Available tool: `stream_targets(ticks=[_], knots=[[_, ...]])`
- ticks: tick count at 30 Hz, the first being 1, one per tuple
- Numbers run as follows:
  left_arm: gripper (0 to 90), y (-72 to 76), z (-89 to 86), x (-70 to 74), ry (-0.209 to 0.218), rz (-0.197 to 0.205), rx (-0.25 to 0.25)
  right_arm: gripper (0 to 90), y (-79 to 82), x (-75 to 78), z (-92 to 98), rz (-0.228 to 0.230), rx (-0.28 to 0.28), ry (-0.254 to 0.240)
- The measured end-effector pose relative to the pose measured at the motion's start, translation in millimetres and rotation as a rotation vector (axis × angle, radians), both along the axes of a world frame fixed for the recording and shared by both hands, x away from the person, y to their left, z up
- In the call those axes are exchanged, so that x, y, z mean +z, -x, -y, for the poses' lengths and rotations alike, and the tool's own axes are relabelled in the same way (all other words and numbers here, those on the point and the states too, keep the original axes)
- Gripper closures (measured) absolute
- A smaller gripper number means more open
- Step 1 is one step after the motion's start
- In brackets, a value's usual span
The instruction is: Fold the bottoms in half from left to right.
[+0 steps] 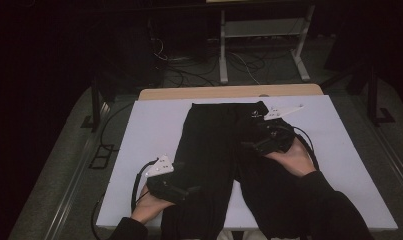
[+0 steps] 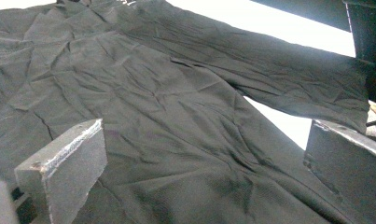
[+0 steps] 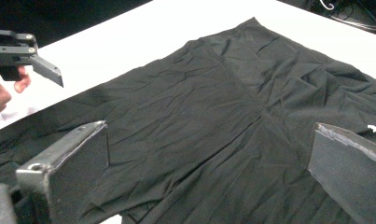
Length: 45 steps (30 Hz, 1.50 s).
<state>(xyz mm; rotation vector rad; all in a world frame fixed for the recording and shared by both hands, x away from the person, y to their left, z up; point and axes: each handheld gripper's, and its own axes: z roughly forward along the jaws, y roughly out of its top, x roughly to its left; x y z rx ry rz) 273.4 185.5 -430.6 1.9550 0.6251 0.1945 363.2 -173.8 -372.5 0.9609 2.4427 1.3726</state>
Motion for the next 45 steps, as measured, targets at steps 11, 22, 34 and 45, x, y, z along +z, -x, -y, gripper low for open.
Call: stream_targets(ticks=[11,22,34,45], knots=[[0.0,0.1,-0.3,0.2,0.004,0.0,-0.003,0.0,-20.8,9.6,-14.6,0.005,-0.012,0.014],[0.0,0.3,-0.3,0.3,0.005,0.0,-0.003,0.0,-38.4,16.8,-26.9,0.011,-0.016,0.036],[0.0,0.5,-0.8,0.6,0.01,0.0,-0.004,0.0,-55.9,14.8,-43.4,0.008,-0.017,0.052],[0.0,0.7,-1.5,1.1,0.014,0.001,-0.005,0.0,-75.4,10.9,-57.8,0.01,-0.04,0.035]])
